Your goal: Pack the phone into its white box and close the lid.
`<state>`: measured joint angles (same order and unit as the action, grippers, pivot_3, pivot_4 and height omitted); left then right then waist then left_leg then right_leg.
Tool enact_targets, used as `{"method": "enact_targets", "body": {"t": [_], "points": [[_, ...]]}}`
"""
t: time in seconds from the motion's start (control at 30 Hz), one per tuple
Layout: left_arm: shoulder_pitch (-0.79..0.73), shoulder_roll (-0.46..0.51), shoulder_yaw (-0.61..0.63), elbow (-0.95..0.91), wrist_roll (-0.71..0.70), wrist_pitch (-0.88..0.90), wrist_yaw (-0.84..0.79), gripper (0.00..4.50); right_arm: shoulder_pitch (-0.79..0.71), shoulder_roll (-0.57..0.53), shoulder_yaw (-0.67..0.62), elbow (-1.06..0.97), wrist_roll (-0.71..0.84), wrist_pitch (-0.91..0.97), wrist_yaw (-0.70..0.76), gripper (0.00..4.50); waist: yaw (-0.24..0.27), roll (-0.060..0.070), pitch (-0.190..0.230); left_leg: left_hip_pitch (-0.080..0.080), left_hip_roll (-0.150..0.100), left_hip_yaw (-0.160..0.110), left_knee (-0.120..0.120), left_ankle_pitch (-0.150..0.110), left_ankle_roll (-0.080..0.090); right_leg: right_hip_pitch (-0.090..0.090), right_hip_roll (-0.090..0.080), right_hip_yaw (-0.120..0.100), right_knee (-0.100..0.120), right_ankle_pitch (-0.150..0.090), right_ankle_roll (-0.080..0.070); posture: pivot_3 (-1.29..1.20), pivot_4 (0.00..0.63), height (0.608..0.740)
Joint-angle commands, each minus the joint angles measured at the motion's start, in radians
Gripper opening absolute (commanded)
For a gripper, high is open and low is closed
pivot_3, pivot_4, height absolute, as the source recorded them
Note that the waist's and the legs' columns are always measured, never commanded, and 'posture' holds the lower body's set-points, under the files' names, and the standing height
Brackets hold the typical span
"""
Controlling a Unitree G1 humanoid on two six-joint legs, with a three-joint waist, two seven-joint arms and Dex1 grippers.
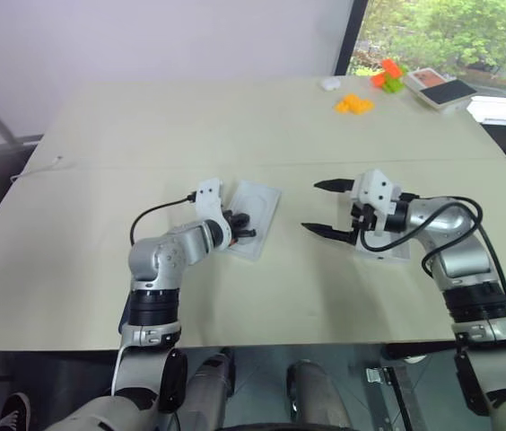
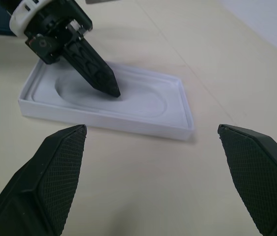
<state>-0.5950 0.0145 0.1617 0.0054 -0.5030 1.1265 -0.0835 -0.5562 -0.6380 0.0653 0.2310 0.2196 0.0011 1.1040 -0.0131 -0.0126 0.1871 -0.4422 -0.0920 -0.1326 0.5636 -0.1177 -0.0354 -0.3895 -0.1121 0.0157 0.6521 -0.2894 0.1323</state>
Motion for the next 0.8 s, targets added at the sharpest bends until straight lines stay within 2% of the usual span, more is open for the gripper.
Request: {"method": "enact_targets", "body": {"t": [0.03,0.17,0.33,0.53,0.67,0.73,0.8], "points": [[0.005,-0.002,-0.001,-0.008,-0.004,-0.004,-0.01,0.08,-0.009,0.003,-0.02,-0.006,0.007,-0.024,-0.004,4.5,0.0,0.0,0.0,0.0,0.0,0.0,0.0,0.0,0.0,0.0,0.0,0.0,0.0,0.0,0.0,0.0,0.15,0.74],[-0.003,-0.013,0.025,-0.004,-0.03,0.012,-0.017,0.08,-0.009,0.002,-0.02,-0.007,0.007,-0.025,-0.003,4.5,0.001,0.0,0.0,0.0,0.0,0.0,0.0,0.0,0.0,0.0,0.0,0.0,0.0,0.0,0.0,0.0,0.15,0.74],[-0.013,0.029,0.001,-0.064,-0.011,0.009,-0.027,0.08,-0.01,0.002,-0.019,-0.02,0.008,-0.015,-0.007,4.5,0.0,0.0,0.0,0.0,0.0,0.0,0.0,0.0,0.0,0.0,0.0,0.0,0.0,0.0,0.0,0.0,0.15,0.74],[-0.053,0.042,0.068,-0.136,-0.061,0.068,-0.01,0.08,-0.015,0.005,-0.02,-0.028,0.013,-0.004,-0.011,4.5,0.001,0.0,0.0,0.0,0.0,0.0,0.0,0.0,0.0,0.0,0.0,0.0,0.0,0.0,0.0,0.0,0.15,0.74],[-0.05,0.103,0.107,-0.227,-0.099,0.127,-0.032,0.08,-0.025,0.009,-0.026,-0.023,0.023,0.008,-0.013,4.5,-0.002,0.0,0.0,0.0,0.0,0.0,0.0,0.0,0.0,0.0,0.0,0.0,0.0,0.0,0.0,0.0,0.15,0.74],[-0.027,0.167,0.098,-0.244,-0.083,0.128,-0.046,0.08,-0.026,0.007,-0.028,-0.018,0.022,0.005,-0.011,4.5,-0.005,0.0,0.0,0.0,0.0,0.0,-0.001,0.0,0.0,-0.001,0.0,0.0,0.0,0.0,0.0,0.0,0.15,0.74],[-0.011,0.193,0.117,-0.239,-0.078,0.107,-0.05,0.08,-0.025,0.006,-0.028,-0.014,0.02,0.002,-0.01,4.5,-0.005,0.0,0.0,0.0,0.001,0.0,-0.002,0.0,0.0,-0.001,0.001,0.0,0.0,0.0,0.0,0.0,0.15,0.74]]}}
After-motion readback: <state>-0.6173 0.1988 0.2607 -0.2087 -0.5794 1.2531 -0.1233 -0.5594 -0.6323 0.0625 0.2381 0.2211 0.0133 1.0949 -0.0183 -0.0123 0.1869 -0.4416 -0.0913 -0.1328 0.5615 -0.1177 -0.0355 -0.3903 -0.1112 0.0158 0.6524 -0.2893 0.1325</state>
